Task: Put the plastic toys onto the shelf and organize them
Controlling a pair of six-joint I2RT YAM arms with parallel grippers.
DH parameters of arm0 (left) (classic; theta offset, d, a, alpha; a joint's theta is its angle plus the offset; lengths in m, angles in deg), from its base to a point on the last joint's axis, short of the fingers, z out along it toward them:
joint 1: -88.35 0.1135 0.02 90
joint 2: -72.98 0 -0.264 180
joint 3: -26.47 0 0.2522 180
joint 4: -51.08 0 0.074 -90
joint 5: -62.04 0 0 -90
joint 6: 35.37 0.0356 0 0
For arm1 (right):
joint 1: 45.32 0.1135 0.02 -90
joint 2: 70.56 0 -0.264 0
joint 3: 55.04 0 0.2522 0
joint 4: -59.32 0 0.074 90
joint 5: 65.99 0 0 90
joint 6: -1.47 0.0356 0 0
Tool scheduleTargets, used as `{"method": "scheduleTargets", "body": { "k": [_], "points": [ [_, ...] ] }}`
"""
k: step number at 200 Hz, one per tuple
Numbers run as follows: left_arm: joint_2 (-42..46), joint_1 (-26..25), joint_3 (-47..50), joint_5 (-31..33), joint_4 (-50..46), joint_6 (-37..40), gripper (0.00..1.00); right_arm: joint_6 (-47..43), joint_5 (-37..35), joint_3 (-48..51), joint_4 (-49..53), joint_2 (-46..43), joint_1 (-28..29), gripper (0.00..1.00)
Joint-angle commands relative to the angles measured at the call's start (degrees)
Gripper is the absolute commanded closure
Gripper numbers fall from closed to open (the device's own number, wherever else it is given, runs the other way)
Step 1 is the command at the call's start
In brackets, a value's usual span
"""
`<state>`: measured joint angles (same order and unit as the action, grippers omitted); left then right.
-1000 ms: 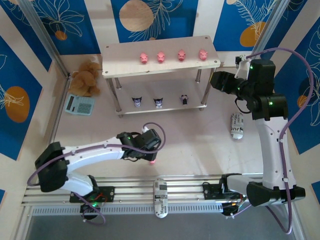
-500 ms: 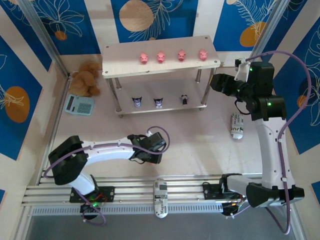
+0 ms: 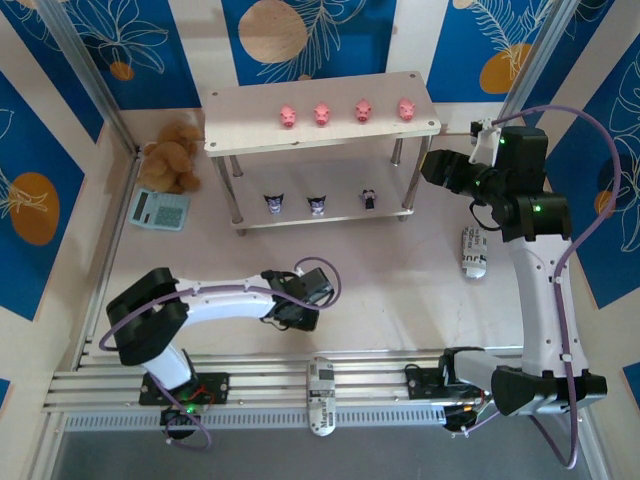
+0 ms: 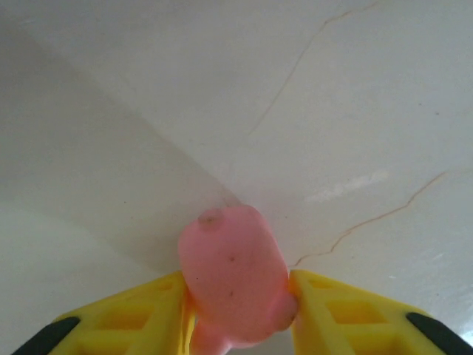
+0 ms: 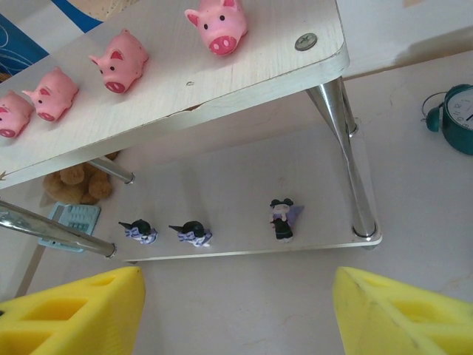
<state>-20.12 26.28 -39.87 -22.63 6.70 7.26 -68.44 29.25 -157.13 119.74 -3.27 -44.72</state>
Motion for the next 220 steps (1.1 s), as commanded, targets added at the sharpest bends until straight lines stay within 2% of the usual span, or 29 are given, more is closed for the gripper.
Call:
{"method": "scheduleTargets", "body": {
  "k": [1, 14, 59, 94, 125, 154, 190, 220],
  "points": [
    [-1.3, -0.2, 0.0, -1.0, -1.3, 1.0, 0.72, 0.4, 1.4, 0.6, -1.1, -1.0, -0.5, 0.31],
    [-0.8, -0.2, -0.1, -0.3, -1.7, 1.5, 0.77, 0.4, 1.4, 0.6, -1.1, -1.1, -0.6, 0.31],
    [2.6, 0.7, -2.2, 2.0, -7.1, 4.3, 0.81, 0.8, 1.8, 0.9, -1.6, -1.0, -0.5, 0.31],
    [11.7, 4.8, -5.7, 3.0, -12.3, 8.2, 0.83, 1.1, 2.1, 0.5, -1.9, -0.7, -0.5, 0.31],
    [18.0, 10.7, -21.6, 7.4, -22.8, 17.2, 0.83, 1.3, 2.6, -0.1, -2.2, 0.1, -0.2, 0.31],
    [19.4, 16.4, -36.3, 9.5, -25.6, 26.6, 0.83, 1.3, 2.4, -1.7, -1.7, 1.5, 0.6, 0.31],
    [16.0, 25.1, -50.8, 10.6, -25.1, 36.3, 0.82, 1.2, 1.7, -3.9, -1.4, 2.7, 2.2, 0.31],
    [10.8, 31.4, -59.5, 8.0, -23.8, 39.8, 0.82, 0.9, -0.1, -6.1, -0.6, 3.9, 4.5, 0.31]
  ]
}}
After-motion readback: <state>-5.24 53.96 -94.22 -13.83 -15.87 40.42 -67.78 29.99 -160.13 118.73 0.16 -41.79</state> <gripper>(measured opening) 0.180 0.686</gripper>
